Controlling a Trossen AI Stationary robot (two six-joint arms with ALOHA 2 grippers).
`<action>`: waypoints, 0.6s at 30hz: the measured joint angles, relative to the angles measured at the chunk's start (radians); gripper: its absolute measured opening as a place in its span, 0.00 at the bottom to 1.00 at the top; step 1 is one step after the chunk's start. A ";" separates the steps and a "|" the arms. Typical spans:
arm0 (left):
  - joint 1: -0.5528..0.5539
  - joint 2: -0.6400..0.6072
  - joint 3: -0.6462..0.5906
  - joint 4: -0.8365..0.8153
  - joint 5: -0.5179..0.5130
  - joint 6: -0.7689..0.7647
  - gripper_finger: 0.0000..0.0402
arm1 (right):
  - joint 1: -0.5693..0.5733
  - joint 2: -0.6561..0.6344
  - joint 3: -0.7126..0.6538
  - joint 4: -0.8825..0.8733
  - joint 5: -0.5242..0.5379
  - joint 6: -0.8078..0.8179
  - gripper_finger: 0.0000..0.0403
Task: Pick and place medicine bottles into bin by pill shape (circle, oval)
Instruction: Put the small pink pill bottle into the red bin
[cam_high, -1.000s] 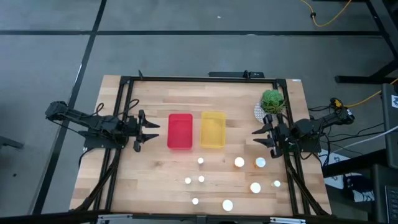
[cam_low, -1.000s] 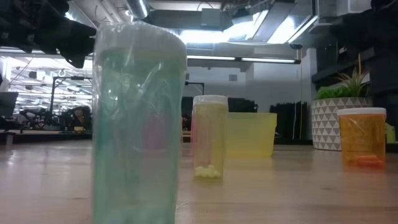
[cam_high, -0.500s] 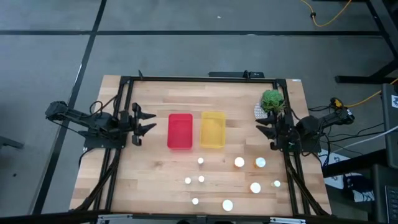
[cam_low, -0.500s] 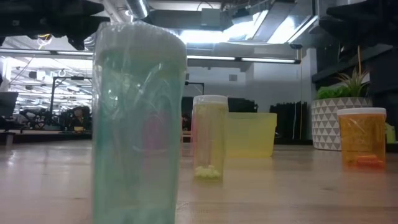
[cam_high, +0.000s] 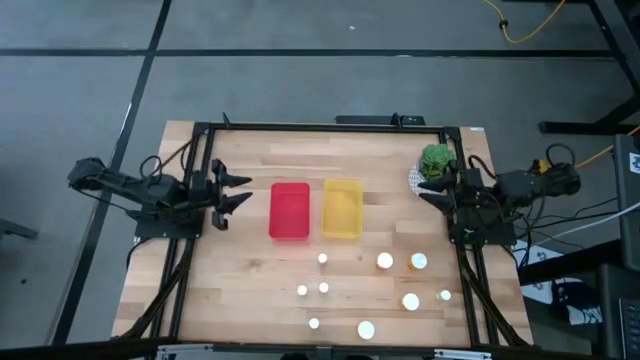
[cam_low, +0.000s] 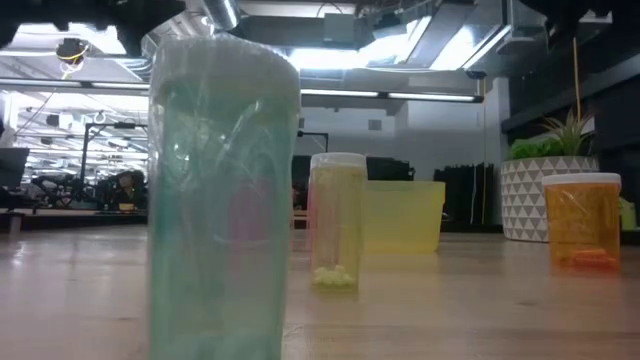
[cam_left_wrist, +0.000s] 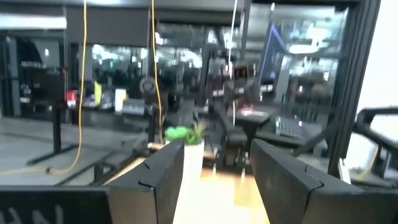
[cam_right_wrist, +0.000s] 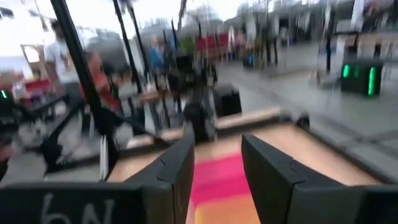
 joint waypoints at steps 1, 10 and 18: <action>0.000 0.037 0.027 -0.020 -0.003 -0.001 0.45 | 0.000 0.028 0.042 -0.066 -0.011 0.022 0.33; 0.016 0.348 0.258 -0.205 -0.062 -0.029 0.44 | 0.000 0.303 0.337 -0.540 -0.088 0.315 0.33; 0.100 0.585 0.362 -0.253 0.026 -0.033 0.44 | 0.000 0.491 0.403 -0.680 -0.290 0.440 0.33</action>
